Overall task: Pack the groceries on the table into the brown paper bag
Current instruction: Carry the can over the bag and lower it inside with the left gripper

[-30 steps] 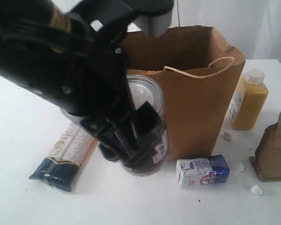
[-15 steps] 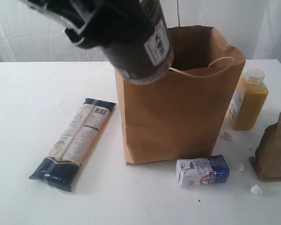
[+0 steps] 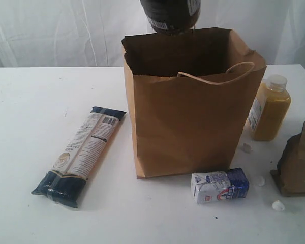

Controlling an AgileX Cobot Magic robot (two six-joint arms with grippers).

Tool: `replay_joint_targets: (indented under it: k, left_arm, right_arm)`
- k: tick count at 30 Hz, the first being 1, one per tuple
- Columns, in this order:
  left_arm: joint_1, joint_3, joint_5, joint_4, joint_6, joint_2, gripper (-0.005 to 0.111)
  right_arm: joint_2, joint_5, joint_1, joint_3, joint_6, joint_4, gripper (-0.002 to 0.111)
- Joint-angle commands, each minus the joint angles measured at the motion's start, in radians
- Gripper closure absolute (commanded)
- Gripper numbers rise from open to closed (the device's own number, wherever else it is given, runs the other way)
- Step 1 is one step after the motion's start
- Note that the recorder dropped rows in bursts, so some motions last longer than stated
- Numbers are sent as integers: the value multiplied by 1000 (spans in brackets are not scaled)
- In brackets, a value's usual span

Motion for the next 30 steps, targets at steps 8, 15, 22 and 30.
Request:
replay_joint_targets:
  k: [8, 15, 22, 30]
  left_arm:
    - [148, -64, -145, -268, 161, 124, 106]
    - [153, -64, -210, -268, 161, 216, 106]
    - [217, -64, -235, -405, 208, 272, 106]
    - [219, -89, -250, -537, 328, 329, 106]
  right_arm:
    - [-4, 4, -6, 5, 1, -5, 108]
    - [-4, 15, -6, 5, 1, -1, 108]
    - [-4, 15, -6, 5, 1, 4, 108]
    - [-4, 43, -6, 5, 1, 14, 108]
